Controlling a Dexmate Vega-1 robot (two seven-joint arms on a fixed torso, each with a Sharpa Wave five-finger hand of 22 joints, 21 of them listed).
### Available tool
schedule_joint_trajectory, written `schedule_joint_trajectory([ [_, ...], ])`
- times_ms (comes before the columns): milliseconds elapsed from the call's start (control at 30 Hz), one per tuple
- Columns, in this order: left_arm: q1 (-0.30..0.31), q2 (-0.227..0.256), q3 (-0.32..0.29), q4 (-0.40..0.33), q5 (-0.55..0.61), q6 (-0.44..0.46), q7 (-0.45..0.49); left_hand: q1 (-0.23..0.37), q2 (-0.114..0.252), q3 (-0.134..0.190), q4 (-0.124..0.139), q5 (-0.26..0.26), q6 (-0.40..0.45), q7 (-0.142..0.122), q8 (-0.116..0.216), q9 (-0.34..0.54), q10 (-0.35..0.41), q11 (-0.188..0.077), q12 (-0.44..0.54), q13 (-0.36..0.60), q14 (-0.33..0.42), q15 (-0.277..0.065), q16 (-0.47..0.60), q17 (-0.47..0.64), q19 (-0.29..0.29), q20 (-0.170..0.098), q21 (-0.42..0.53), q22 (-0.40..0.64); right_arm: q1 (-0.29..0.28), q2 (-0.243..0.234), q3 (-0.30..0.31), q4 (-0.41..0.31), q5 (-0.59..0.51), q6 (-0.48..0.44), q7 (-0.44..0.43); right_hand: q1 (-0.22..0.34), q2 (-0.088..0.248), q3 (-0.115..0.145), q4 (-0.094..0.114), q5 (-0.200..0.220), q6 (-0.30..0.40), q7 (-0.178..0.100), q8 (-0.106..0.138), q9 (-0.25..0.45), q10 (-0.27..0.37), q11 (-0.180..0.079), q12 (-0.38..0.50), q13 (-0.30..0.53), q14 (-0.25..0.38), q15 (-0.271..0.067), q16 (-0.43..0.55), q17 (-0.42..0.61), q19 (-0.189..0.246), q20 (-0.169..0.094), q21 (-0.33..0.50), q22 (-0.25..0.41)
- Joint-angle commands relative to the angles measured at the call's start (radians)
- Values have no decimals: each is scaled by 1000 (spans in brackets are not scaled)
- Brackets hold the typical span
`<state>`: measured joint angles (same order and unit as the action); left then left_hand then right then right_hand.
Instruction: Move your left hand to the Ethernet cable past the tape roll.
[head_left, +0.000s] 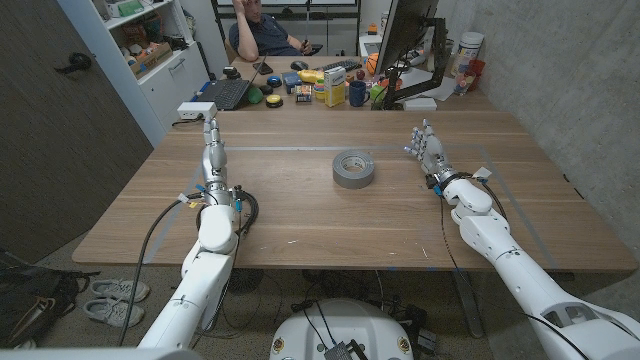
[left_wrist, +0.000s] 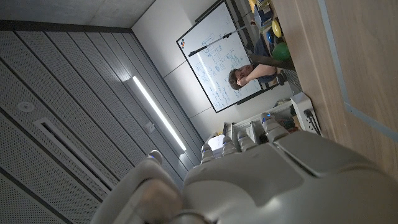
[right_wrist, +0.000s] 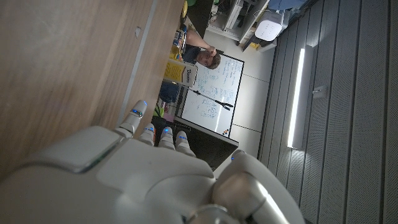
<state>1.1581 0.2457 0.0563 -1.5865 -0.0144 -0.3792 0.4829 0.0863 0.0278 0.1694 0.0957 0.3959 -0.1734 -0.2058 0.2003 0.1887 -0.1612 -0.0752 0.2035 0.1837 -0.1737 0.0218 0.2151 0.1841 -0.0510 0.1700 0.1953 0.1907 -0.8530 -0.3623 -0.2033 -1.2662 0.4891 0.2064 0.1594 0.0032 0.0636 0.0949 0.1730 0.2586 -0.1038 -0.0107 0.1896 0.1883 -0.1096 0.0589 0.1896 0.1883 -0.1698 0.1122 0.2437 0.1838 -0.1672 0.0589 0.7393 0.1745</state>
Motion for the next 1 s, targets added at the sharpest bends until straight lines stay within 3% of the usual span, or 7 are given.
schedule_joint_trajectory([
  [33, 98, 15, -49, -169, 319, 153, 228, 23, -1, 4, -15, 3, 5, -13, 13, 3, 9, -2, 5, 6, -6, 6, 8, 1, -7, 11, -3, -1, 16, 13, 2, 33, -10, 7, 26, 1, 48, -8, 2, 7, -10, 1, 3, 3, -4, -2, 4, 4, -19, 0, 2, 5, -53, 1, -2, 6],
  [367, 158, 67, -85, -288, 548, 329, 330, 75, -16, 13, -57, -7, 35, -15, 24, 8, 4, -19, -4, 8, -10, 8, 4, 3, -22, 44, -5, -3, 31, 27, 0, 61, -11, 11, 43, 1, 48, -12, 2, 8, -9, 3, 3, 3, -5, -1, 3, 4, -18, -1, 1, 5, -52, 1, -5, 6],
  [600, 177, 148, -79, -347, 681, 467, 285, 134, -41, 15, -109, -24, 16, -16, 10, 7, -95, -47, -29, 9, -62, 21, -12, 5, -77, 47, -11, -4, 39, 34, -2, 76, -16, 20, 50, 1, 49, -14, 2, 8, -10, 3, 3, 3, -4, -4, 3, 4, -18, -1, 1, 5, -51, 1, -7, 6],
  [700, 179, 183, -70, -354, 741, 510, 283, 147, -47, 14, -120, -28, 4, -16, 5, 6, -128, -49, -33, 9, -85, 21, -18, 5, -82, 47, -9, -4, 38, 36, 0, 75, -16, 18, 44, 1, 49, -14, 2, 8, -10, 2, 3, 3, -3, -2, 4, 4, -18, -1, 1, 5, -50, 1, -7, 6],
  [1000, 180, 265, -44, -374, 837, 607, 237, 168, -58, 12, -137, -28, -10, -15, 1, 6, -131, -51, -26, 8, -88, 20, -16, 5, -77, 45, -5, -5, 41, 38, -1, 77, -23, 17, 40, 1, 49, -17, 2, 9, -10, 2, 3, 3, -3, -5, 4, 4, -17, -2, 0, 5, -49, 0, -10, 6],
])
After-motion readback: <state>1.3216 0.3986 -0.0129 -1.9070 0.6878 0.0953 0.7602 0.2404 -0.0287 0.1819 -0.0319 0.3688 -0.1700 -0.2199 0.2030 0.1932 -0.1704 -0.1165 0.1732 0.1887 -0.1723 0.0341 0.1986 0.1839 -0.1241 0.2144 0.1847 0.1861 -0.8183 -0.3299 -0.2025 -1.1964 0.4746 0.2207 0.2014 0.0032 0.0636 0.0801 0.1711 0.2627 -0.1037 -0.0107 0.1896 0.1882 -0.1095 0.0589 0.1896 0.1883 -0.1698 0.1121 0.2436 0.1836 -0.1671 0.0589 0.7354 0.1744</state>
